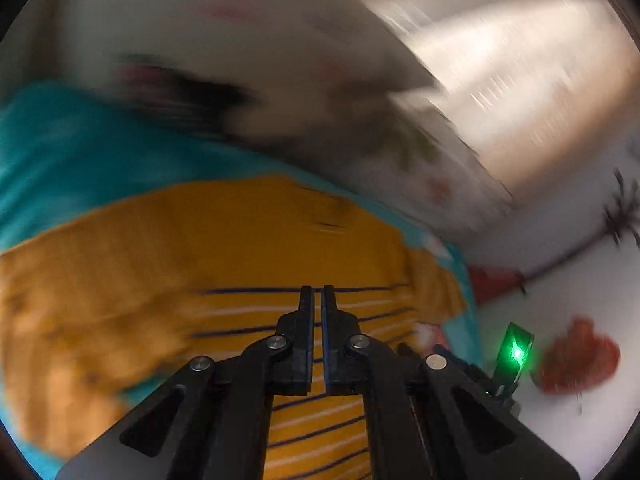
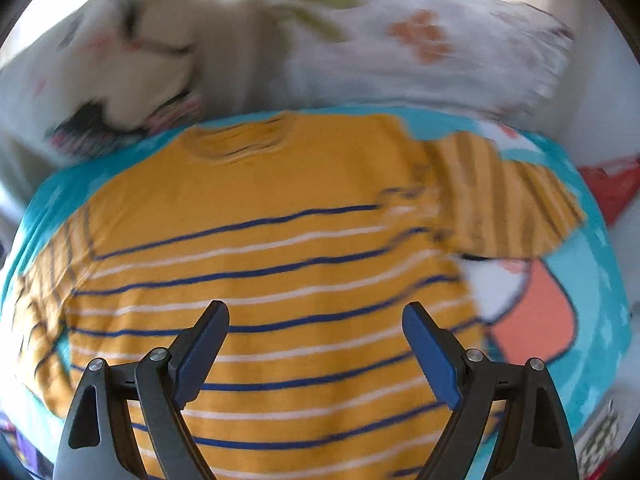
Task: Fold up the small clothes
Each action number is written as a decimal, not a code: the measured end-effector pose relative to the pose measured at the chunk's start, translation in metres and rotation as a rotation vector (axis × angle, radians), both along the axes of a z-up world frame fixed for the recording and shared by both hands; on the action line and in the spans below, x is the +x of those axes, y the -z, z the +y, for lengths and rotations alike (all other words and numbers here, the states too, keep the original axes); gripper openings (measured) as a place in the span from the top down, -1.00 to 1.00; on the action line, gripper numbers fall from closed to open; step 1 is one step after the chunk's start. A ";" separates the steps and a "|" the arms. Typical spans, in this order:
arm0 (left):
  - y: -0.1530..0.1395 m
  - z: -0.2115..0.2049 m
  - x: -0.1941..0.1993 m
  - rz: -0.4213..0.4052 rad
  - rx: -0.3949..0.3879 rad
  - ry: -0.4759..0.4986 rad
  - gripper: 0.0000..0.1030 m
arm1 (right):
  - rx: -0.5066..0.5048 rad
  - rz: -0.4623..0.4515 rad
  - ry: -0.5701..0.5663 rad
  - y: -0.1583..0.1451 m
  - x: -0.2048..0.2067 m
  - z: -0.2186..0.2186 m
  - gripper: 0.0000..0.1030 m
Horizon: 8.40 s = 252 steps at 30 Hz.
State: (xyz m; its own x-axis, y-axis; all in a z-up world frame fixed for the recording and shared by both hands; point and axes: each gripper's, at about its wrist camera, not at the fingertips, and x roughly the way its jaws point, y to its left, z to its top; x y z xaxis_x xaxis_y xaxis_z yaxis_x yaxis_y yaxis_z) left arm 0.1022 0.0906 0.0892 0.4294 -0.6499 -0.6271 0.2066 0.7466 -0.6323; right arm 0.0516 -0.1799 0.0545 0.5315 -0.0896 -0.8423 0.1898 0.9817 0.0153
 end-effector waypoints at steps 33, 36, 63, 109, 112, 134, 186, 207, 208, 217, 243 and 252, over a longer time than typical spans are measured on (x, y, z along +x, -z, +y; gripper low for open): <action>0.042 0.169 -0.117 0.183 0.342 -0.598 0.00 | 0.391 0.276 -0.923 0.042 0.013 0.248 0.84; 0.034 0.157 -0.104 0.148 0.335 -0.559 0.00 | 0.409 0.213 -0.901 0.023 0.020 0.232 0.85; 0.081 0.028 0.024 0.120 0.500 -0.224 -0.27 | 0.136 0.019 -0.183 0.003 0.067 -0.074 -0.07; 0.102 -0.080 0.019 -0.010 0.649 -0.030 -0.56 | 0.389 0.079 0.004 0.055 0.020 -0.147 0.68; 0.106 -0.089 0.025 -0.004 0.664 -0.031 -0.66 | 0.416 0.056 0.137 0.058 -0.003 -0.190 0.56; 0.028 -0.058 -0.040 0.129 0.473 -0.359 -0.67 | 0.757 -0.234 0.608 0.081 0.002 -0.440 -0.27; 0.071 0.126 -0.076 0.186 0.313 -0.511 -0.67 | 0.471 0.066 -0.383 0.007 0.097 0.096 0.85; 0.071 0.068 -0.006 0.101 0.310 -0.291 -0.67 | 0.450 0.128 -0.432 0.020 0.067 0.109 0.21; 0.073 0.063 0.001 0.101 0.311 -0.276 -0.67 | 0.446 0.127 -0.394 0.021 0.063 0.095 0.20; 0.097 0.043 0.014 0.159 0.275 -0.213 -0.67 | 0.402 0.063 -0.051 0.006 -0.003 -0.042 0.10; 0.112 -0.013 -0.189 0.102 0.126 -0.265 -0.80 | 0.720 0.172 -0.284 0.079 -0.128 -0.124 -0.23; 0.109 -0.042 -0.173 0.205 0.164 -0.206 0.61 | 0.571 0.144 -0.443 0.073 -0.111 -0.060 0.71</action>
